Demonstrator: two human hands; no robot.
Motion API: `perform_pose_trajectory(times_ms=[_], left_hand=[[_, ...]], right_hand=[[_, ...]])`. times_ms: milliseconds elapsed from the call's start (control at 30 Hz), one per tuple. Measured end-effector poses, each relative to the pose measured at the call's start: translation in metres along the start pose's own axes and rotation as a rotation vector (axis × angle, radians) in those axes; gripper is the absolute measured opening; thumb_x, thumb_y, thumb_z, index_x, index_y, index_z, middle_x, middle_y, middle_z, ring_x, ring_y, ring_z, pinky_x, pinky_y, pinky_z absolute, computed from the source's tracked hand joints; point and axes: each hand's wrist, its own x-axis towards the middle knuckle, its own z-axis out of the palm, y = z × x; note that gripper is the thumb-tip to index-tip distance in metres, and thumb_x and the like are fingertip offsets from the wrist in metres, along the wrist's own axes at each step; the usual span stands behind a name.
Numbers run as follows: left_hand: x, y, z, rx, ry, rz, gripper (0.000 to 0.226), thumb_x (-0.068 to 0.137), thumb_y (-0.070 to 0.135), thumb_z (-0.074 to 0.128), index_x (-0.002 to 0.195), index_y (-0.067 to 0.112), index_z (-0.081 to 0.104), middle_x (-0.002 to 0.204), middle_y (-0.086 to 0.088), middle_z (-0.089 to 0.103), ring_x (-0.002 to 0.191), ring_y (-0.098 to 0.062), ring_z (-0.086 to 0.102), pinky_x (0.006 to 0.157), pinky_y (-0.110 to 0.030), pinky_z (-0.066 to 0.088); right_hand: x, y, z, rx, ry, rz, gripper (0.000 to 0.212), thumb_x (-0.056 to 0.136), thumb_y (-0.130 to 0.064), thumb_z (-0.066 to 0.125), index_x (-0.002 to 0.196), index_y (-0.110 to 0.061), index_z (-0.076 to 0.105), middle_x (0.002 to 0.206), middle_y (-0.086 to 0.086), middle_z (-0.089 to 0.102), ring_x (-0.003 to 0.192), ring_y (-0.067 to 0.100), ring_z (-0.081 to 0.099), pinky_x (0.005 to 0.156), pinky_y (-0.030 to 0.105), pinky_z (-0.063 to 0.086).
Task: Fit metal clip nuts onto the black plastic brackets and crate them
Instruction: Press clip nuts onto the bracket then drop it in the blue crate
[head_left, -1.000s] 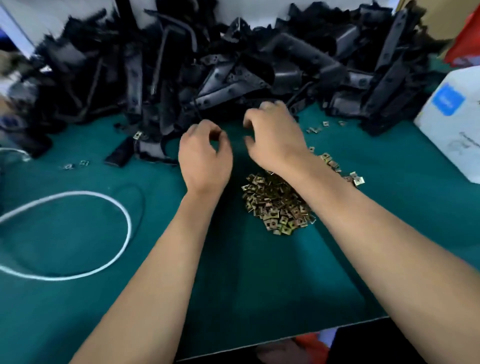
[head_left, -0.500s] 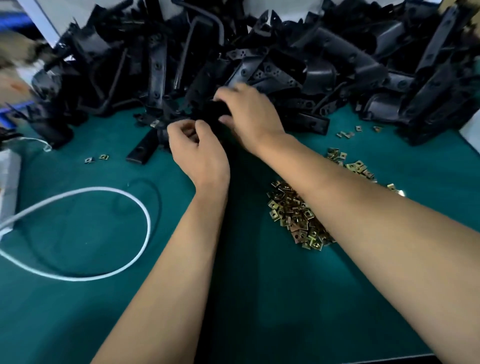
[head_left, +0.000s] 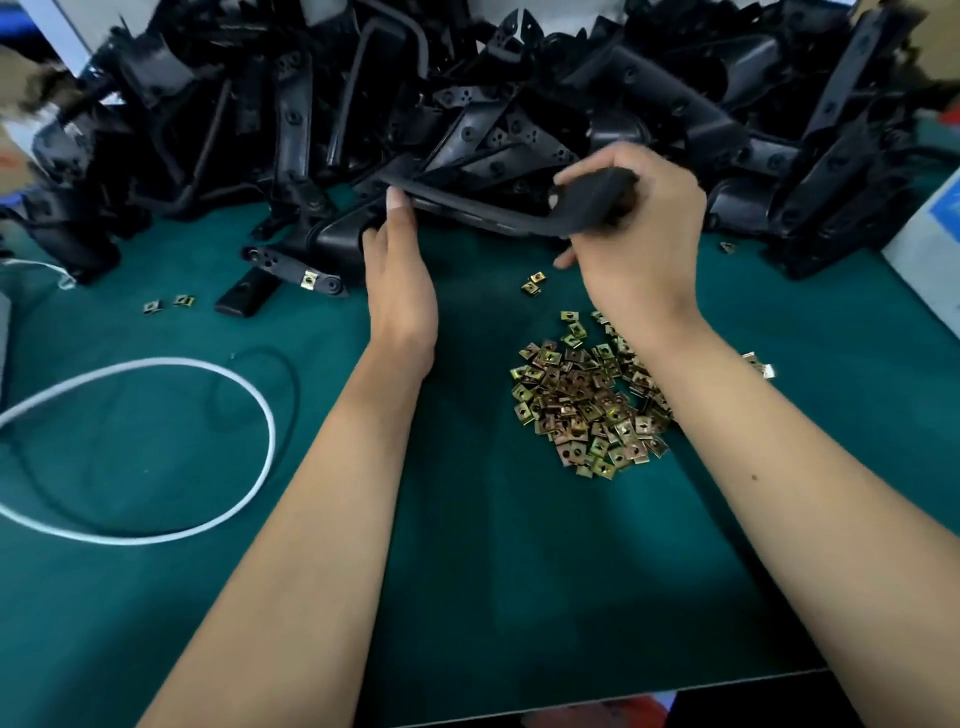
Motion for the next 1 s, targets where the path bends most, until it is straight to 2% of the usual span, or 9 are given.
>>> perform_pose_trajectory(times_ms=[67,167,233,367,500,600,700,800,1000], left_hand=[[0.0,0.004,-0.003,0.027,0.063,-0.015,0.051,0.091,0.067,0.042,0.119,0.034,0.068,0.144,0.009,0.056,0.135,-0.008,0.049,0.12,-0.045,0.036],[0.002,0.006,-0.008,0.18,0.238,0.057,0.033,0.096,0.037,0.058,0.064,0.031,0.063,0.067,0.014,0.064,0.064,-0.007,0.069,0.08,-0.043,0.063],[0.001,0.006,-0.01,0.21,0.266,0.092,0.019,0.093,0.022,0.058,0.089,0.025,0.077,0.071,0.009,0.071,0.06,-0.014,0.073,0.065,-0.036,0.064],[0.0,0.006,-0.01,0.327,0.23,0.134,0.043,0.089,0.022,0.058,0.131,0.017,0.069,0.11,0.0,0.071,0.091,-0.022,0.075,0.09,-0.039,0.06],[-0.005,0.008,-0.007,0.542,0.225,0.276,0.043,0.095,0.024,0.058,0.136,0.014,0.066,0.118,-0.012,0.068,0.112,0.001,0.062,0.102,-0.017,0.045],[-0.011,0.009,-0.005,0.666,0.262,0.332,0.034,0.099,0.031,0.056,0.124,0.015,0.072,0.107,-0.008,0.073,0.111,-0.022,0.066,0.099,-0.036,0.052],[-0.015,0.015,-0.001,0.197,0.044,0.109,0.043,0.104,0.046,0.051,0.104,0.007,0.07,0.089,-0.009,0.077,0.071,-0.026,0.073,0.063,-0.038,0.059],[-0.019,0.017,0.005,-0.293,-0.415,-0.232,0.068,0.099,0.065,0.047,0.123,0.003,0.061,0.103,-0.017,0.077,0.076,-0.026,0.075,0.056,-0.028,0.059],[-0.021,0.009,0.011,-0.48,-0.379,-0.245,0.026,0.089,-0.007,0.069,0.104,0.012,0.06,0.095,-0.013,0.079,0.088,-0.024,0.077,0.066,-0.032,0.061]], right_hand=[[-0.009,0.005,-0.006,-0.043,0.005,0.028,0.025,0.074,0.009,0.066,0.089,-0.008,0.076,0.096,0.009,0.067,0.077,0.017,0.071,0.048,0.031,0.059],[-0.012,0.011,-0.01,-0.063,0.075,0.104,0.007,0.08,-0.001,0.07,0.085,-0.005,0.073,0.089,0.011,0.068,0.073,0.02,0.073,0.05,0.034,0.06],[-0.012,0.012,-0.009,-0.055,0.124,0.136,0.005,0.085,-0.008,0.071,0.082,-0.005,0.069,0.082,0.011,0.07,0.065,0.018,0.073,0.049,0.032,0.06],[-0.014,0.016,-0.007,-0.122,0.16,0.142,0.006,0.083,-0.012,0.073,0.079,-0.011,0.068,0.081,0.007,0.069,0.069,0.021,0.071,0.056,0.038,0.062],[-0.013,0.018,-0.007,-0.168,0.181,0.124,0.006,0.08,-0.012,0.073,0.078,-0.015,0.068,0.083,0.001,0.066,0.071,0.021,0.069,0.063,0.044,0.061],[-0.014,0.018,-0.008,-0.188,0.201,0.073,0.014,0.079,-0.01,0.074,0.076,-0.02,0.066,0.084,-0.001,0.063,0.07,0.02,0.069,0.061,0.041,0.059],[-0.016,0.019,-0.008,-0.185,0.201,-0.033,0.016,0.078,-0.005,0.074,0.076,-0.018,0.066,0.084,-0.003,0.06,0.068,0.009,0.064,0.06,0.025,0.054],[-0.016,0.017,-0.005,-0.247,0.124,-0.177,0.012,0.076,0.001,0.075,0.084,-0.007,0.075,0.085,0.002,0.063,0.074,0.006,0.056,0.067,0.012,0.04],[-0.009,0.02,-0.022,-0.222,-0.307,0.016,0.046,0.082,-0.017,0.085,0.123,-0.017,0.064,0.1,-0.002,0.07,0.087,0.013,0.07,0.076,0.03,0.056]])
